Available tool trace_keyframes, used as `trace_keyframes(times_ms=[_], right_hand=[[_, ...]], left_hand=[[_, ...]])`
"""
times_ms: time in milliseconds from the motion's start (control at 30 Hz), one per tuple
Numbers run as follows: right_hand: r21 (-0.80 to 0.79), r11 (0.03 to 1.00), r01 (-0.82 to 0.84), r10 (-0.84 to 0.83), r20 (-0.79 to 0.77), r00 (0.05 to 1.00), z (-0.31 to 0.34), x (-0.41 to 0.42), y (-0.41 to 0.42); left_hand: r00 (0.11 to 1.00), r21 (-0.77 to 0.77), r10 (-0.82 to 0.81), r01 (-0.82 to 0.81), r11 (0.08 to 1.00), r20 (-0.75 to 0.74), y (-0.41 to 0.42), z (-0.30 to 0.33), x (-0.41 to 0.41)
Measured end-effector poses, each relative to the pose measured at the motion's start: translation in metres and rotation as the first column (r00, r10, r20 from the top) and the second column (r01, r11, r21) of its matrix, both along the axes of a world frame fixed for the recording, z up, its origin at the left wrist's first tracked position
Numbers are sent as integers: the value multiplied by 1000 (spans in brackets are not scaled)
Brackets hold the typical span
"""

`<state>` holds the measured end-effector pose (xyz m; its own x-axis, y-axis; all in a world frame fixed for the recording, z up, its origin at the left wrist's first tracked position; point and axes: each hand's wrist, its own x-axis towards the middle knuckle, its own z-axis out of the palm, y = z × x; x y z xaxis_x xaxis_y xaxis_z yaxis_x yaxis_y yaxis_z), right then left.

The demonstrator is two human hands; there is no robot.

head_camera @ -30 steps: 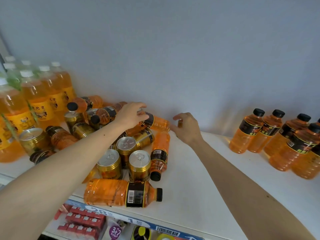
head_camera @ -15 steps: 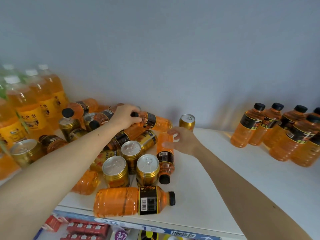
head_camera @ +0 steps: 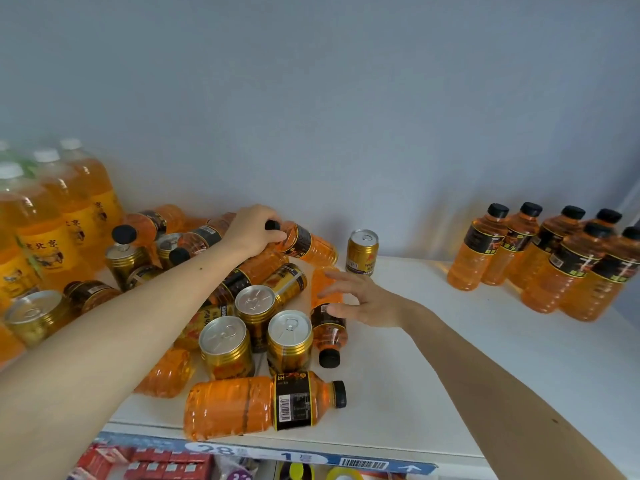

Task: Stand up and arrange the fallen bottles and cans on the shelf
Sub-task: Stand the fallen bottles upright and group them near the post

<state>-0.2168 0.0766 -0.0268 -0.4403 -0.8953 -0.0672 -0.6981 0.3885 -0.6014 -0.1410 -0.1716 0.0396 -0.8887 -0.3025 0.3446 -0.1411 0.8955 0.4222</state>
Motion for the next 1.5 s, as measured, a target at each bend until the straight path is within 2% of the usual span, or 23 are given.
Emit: trace_keyframes(times_ms=[67, 133, 200, 333, 533, 733, 967, 1100, 1267, 1367, 1433, 1500], right_hand=[[-51, 998, 29, -30, -14, 999, 7, -1, 6], [-64, 997, -37, 39, 38, 999, 15, -1, 10], [45, 993, -113, 109, 93, 990, 21, 1, 12], [299, 939, -172, 175, 16, 984, 29, -2, 22], [421, 892, -165, 214, -70, 974, 32, 1, 29], [375, 920, -118, 186, -150, 971, 15, 13, 28], [312, 932, -186, 245, -161, 956, 10, 15, 25], [211, 964, -161, 197, -166, 966, 10, 14, 28], [74, 996, -39, 38, 13, 999, 30, 11, 33], [-16, 999, 40, -35, 233, 972, 49, 10, 36], [-85, 984, 155, -98, 469, 878, 59, 5, 40], [-91, 951, 296, -165, 659, 734, 70, -3, 43]], left_hand=[[1000, 3, 0, 0, 1000, 7, 0, 1, 0], [1000, 0, 2, -2, 1000, 10, 1, 2, 1], [1000, -6, 6, -6, 1000, 10, 2, 2, 1], [1000, -8, 8, -8, 1000, 9, 5, 2, 2], [1000, -12, 13, -12, 1000, 8, 10, 6, 3], [1000, -8, 15, -15, 1000, 11, 12, 6, 3], [1000, -13, 15, -14, 1000, 17, 11, 5, 3], [1000, -14, 11, -11, 1000, -5, 13, 7, 0], [999, -9, -45, 45, 999, -17, 17, 20, -7], [995, -22, -96, 95, 995, -11, 22, 32, -13], [990, -25, -142, 142, 990, 5, 28, 38, -17], [981, -32, -191, 192, 981, 36, 35, 43, -22]])
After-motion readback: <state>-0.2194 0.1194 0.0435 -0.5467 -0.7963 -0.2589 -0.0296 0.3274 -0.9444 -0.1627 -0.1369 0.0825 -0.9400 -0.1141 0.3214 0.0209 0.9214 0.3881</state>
